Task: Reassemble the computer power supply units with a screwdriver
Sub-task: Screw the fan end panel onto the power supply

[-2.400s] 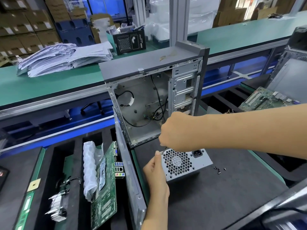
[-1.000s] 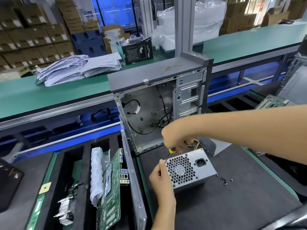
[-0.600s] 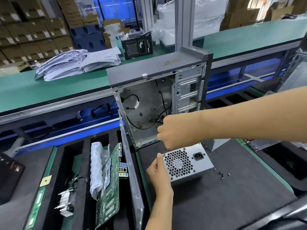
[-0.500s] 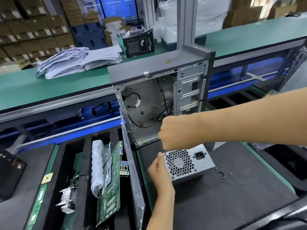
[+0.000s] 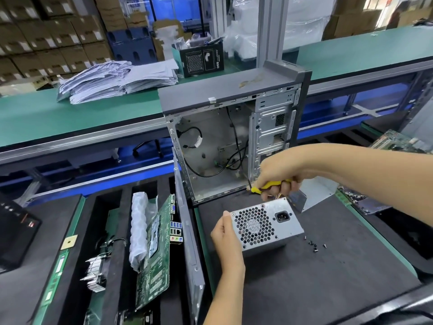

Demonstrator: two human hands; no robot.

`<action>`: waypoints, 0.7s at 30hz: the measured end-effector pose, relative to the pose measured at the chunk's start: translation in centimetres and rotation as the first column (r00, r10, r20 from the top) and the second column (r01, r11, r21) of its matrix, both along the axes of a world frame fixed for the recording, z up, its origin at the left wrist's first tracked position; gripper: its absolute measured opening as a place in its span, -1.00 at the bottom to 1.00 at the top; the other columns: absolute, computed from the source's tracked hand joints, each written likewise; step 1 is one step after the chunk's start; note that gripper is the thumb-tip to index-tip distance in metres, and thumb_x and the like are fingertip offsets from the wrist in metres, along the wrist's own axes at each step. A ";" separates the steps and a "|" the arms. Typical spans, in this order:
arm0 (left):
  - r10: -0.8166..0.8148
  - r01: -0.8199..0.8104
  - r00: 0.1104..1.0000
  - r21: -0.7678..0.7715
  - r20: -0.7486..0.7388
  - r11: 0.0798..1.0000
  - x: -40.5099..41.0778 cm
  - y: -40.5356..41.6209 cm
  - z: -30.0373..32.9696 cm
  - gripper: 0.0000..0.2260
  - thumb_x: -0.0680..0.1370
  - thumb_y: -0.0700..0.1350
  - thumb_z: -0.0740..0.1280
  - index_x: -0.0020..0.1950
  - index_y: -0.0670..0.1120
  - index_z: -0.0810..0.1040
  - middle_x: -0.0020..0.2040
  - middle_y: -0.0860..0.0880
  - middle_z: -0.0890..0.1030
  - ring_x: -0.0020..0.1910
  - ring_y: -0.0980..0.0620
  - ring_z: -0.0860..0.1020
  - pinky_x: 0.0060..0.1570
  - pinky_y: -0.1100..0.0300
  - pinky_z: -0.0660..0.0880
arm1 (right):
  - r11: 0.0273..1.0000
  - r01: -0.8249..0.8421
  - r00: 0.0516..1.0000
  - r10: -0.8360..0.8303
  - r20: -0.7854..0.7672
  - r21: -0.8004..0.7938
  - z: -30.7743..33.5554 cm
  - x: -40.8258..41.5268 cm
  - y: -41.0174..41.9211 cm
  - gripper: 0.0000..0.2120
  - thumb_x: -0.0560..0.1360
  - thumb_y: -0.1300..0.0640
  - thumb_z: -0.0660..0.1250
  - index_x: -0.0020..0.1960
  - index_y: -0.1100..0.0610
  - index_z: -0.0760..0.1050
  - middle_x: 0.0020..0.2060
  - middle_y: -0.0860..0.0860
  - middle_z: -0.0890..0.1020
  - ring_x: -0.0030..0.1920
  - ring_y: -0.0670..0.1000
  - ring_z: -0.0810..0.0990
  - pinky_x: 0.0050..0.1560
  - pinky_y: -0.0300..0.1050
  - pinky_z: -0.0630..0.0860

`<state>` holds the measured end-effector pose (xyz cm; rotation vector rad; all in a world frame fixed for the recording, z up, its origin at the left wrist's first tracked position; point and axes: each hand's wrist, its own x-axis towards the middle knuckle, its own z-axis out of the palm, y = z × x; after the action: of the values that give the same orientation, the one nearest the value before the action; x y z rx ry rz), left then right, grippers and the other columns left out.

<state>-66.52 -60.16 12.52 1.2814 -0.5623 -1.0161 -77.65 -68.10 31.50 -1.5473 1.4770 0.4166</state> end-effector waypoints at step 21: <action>-0.038 0.013 0.988 0.161 0.152 0.987 0.4 0.3 0.8 -0.71 0.59 -0.03 0.35 -0.29 -0.12 0.49 -0.45 0.09 0.34 -0.50 0.19 0.27 -0.53 0.34 0.23 | 0.788 0.360 0.933 -0.300 0.199 -0.499 -17.6 -14.2 0.7 -0.89 0.45 0.08 0.39 -0.11 0.12 0.56 -0.32 -0.01 0.49 -0.22 0.05 0.48 -0.24 -0.12 0.38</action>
<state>-66.08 -59.89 13.28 1.5075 -0.6271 -1.0036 -91.83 -67.42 13.86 -1.6387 1.8299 -0.3150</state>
